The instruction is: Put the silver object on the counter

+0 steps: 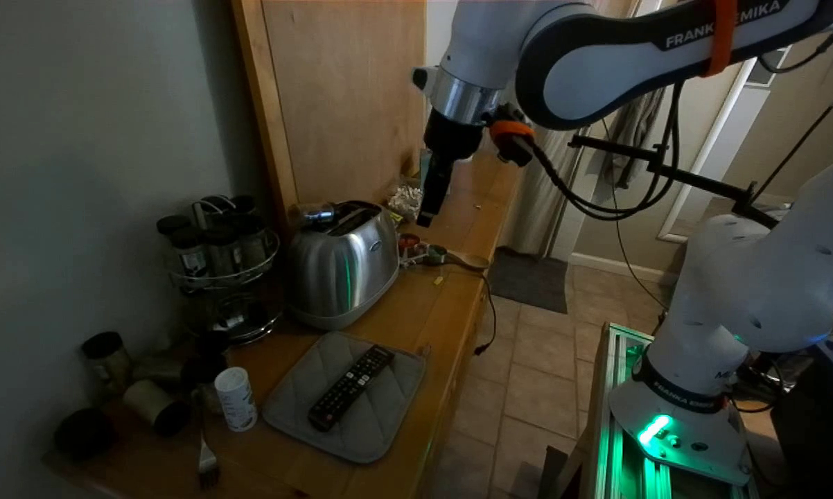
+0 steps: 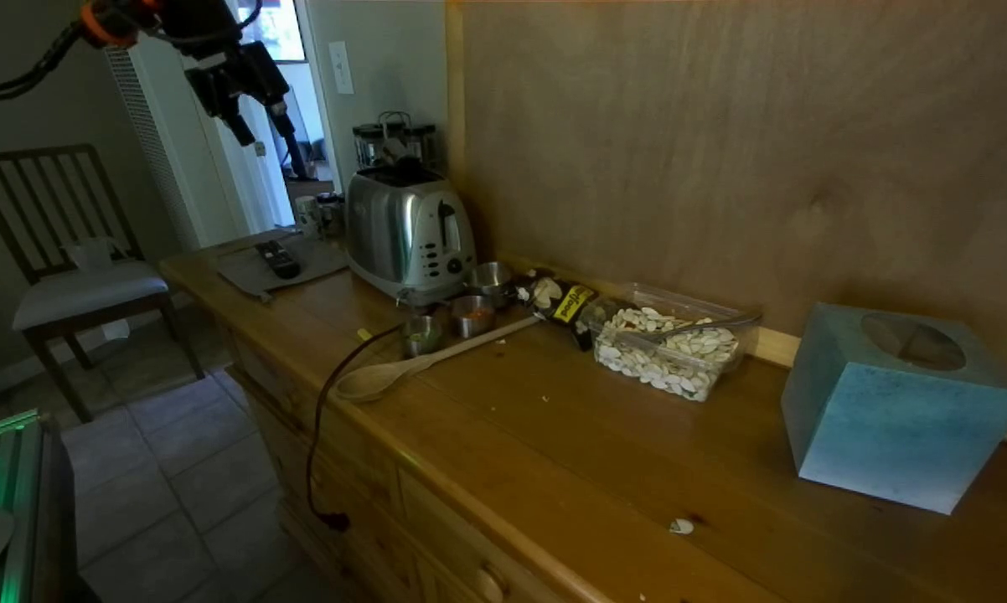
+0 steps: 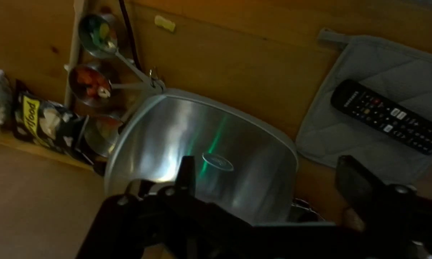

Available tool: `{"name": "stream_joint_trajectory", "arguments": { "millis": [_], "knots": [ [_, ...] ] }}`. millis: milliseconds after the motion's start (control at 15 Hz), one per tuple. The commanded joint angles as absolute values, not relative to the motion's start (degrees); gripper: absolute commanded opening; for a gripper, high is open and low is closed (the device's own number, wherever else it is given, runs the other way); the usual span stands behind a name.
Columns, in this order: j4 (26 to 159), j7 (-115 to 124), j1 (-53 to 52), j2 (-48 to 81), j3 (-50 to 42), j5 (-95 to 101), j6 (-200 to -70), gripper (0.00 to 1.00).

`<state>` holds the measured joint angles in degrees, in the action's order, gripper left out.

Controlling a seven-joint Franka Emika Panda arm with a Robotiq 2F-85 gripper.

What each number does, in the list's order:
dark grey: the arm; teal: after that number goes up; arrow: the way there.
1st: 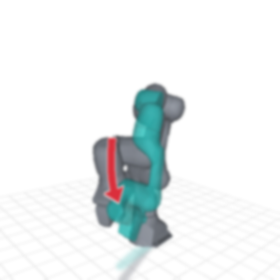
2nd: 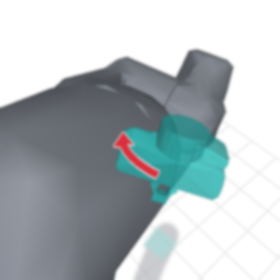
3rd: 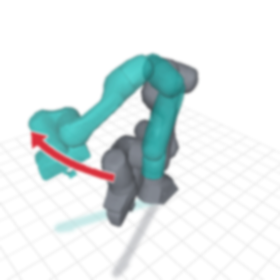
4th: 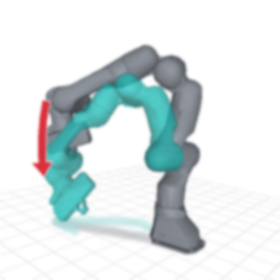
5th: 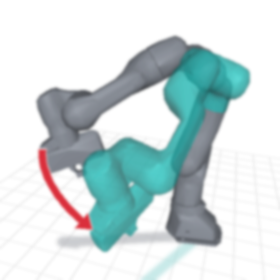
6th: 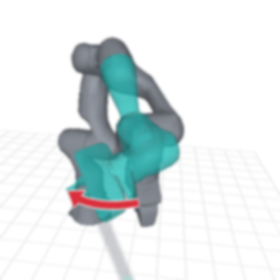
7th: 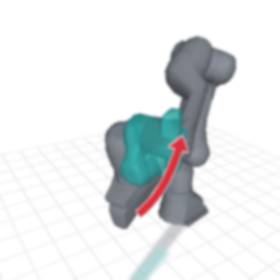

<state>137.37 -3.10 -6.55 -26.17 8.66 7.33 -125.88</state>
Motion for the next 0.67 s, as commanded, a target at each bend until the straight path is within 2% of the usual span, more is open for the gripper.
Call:
{"name": "stream_joint_trajectory", "arguments": {
  "millis": [0,400,600],
  "knots": [
    [130.97,-15.33,-9.04,-18.35,4.94,6.24,-129.55,1.00],
    [120.16,-40.32,-15.22,-9.77,-5.82,-1.71,-128.42,1.00],
    [117.01,-53.05,-16.36,-6.57,-8.21,-8.40,-128.43,1.00]
  ]
}}
